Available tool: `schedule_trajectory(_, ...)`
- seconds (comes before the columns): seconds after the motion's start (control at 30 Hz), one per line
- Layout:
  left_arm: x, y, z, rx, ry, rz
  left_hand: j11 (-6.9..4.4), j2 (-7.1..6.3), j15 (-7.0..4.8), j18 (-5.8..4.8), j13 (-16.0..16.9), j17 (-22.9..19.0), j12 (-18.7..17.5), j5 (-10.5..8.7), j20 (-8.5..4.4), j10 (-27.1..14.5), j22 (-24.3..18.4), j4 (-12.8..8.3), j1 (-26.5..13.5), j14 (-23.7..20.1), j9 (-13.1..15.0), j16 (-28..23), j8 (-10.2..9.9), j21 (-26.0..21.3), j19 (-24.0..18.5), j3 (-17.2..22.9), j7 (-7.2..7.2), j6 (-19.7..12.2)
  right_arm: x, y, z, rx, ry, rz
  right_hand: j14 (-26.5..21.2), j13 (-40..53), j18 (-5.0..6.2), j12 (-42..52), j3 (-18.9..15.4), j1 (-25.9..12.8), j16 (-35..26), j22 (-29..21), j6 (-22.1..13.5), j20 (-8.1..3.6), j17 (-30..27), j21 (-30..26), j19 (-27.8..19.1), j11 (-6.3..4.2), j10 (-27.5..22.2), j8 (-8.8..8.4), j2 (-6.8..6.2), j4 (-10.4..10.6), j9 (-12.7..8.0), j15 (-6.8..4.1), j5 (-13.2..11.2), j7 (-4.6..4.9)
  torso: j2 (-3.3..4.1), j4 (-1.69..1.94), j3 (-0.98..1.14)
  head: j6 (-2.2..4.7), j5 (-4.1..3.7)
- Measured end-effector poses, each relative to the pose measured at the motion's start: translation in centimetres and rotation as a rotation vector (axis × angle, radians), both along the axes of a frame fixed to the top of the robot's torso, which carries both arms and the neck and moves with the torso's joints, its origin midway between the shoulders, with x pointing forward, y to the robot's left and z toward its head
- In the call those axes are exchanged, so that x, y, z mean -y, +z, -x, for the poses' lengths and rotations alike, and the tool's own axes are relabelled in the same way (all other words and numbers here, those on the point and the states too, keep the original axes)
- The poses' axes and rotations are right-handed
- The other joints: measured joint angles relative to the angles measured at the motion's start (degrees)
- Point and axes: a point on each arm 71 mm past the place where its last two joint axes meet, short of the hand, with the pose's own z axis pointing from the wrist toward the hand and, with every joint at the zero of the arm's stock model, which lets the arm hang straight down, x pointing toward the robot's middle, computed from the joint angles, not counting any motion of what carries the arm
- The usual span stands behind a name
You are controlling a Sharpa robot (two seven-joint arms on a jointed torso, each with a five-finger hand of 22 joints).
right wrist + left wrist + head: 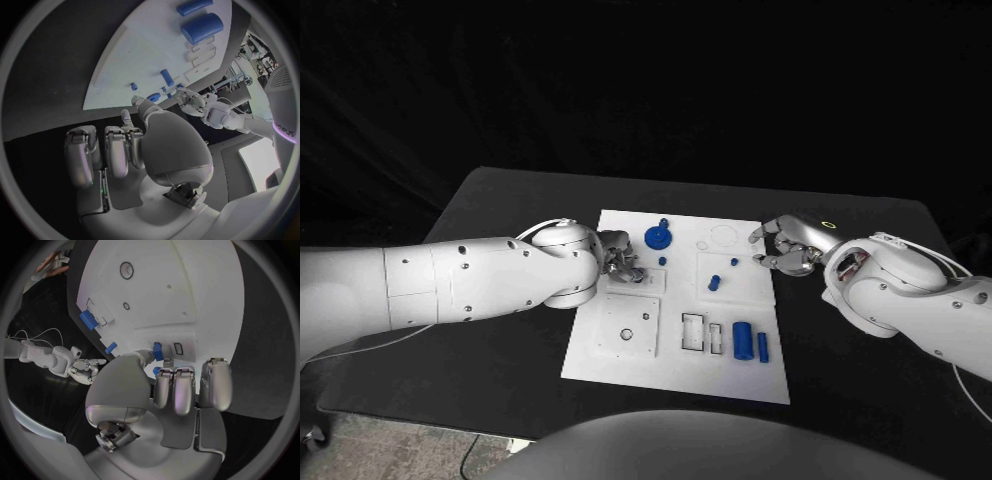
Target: Assemble the parts on the task board
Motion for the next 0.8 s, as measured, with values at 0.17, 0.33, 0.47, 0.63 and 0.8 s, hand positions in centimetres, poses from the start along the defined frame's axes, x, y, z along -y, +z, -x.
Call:
schedule_trajectory(0.17,-0.01,0.02,0.01,-0.001,0.0,0.0,0.0,0.06,0.0,0.0,0.0,0.0,0.0,0.0,0.2,0.0,0.0,-0.1,-0.2,0.0,0.0,0.0,0.0,-0.3,-0.2,0.2,0.09,-0.1,0.07,-0.04,0.01,-0.001,-0.002,0.001,0.0,0.0,0.0,0.0,0.2,0.0,0.0,0.0,0.0,0.17,0.0,0.0,-0.2,0.0,0.0,0.0,0.0,0.2,-0.1,0.0,0.2,0.0,0.0,0.0,0.0,0.0,-0.01)
schedule_trajectory(0.33,-0.02,0.02,0.07,-0.002,0.0,0.0,0.21,0.06,0.0,0.0,0.0,0.0,0.0,-0.16,0.2,0.2,0.0,-0.1,-0.2,0.0,0.0,0.0,-0.2,-0.3,-0.2,0.7,0.1,-0.1,0.1,-0.09,0.02,-0.002,-0.004,0.001,0.0,0.0,0.0,0.0,0.2,0.0,0.0,0.0,0.0,0.17,0.0,0.0,-0.2,0.0,0.0,0.0,0.0,0.2,-0.1,0.0,0.2,0.0,-0.02,0.02,0.0,0.0,-0.04)
schedule_trajectory(0.47,-0.01,0.03,0.11,-0.003,0.0,0.0,0.21,0.02,0.0,0.0,0.0,0.0,0.0,-1.02,0.2,0.2,0.0,-0.1,-0.6,0.0,0.2,0.0,-0.2,-0.3,-0.2,1.0,0.12,-0.1,0.11,-0.13,0.03,-0.003,-0.004,0.002,0.0,0.0,0.0,0.0,0.2,0.0,0.0,0.0,0.0,0.17,0.0,0.0,-0.2,0.0,0.0,0.0,0.0,0.2,-0.1,0.0,0.2,0.0,-0.03,0.02,0.0,0.0,-0.04)
schedule_trajectory(0.63,-0.03,-0.12,0.21,-0.008,0.001,-0.004,0.82,1.16,0.62,0.0,0.0,0.0,0.0,-12.24,0.41,0.2,0.0,0.6,-7.5,0.0,0.8,0.0,-1.1,-0.7,-0.4,-1.9,0.2,1.3,0.13,-0.19,0.02,-0.004,-0.005,0.002,0.0,0.0,0.0,0.0,0.2,0.0,0.0,0.0,0.0,0.17,0.0,0.0,-0.2,0.0,0.0,0.0,0.0,0.2,-0.1,0.0,0.2,0.0,-0.05,0.02,-0.01,0.0,-0.04)
schedule_trajectory(0.8,-0.04,-0.16,0.21,-0.01,0.002,-0.004,0.92,2.32,0.62,0.0,0.0,0.0,0.0,-22.31,0.61,0.3,0.0,1.1,-17.0,0.0,0.9,0.0,-2.0,-0.7,-0.6,-8.8,0.49,1.8,0.19,-0.25,-0.01,-0.005,-0.008,0.003,0.0,0.0,0.0,0.0,0.2,0.0,0.0,0.0,0.0,0.17,0.0,0.0,-0.2,0.0,0.0,0.0,0.0,0.2,-0.1,0.0,0.2,0.0,-0.05,0.0,-0.02,0.0,-0.01)
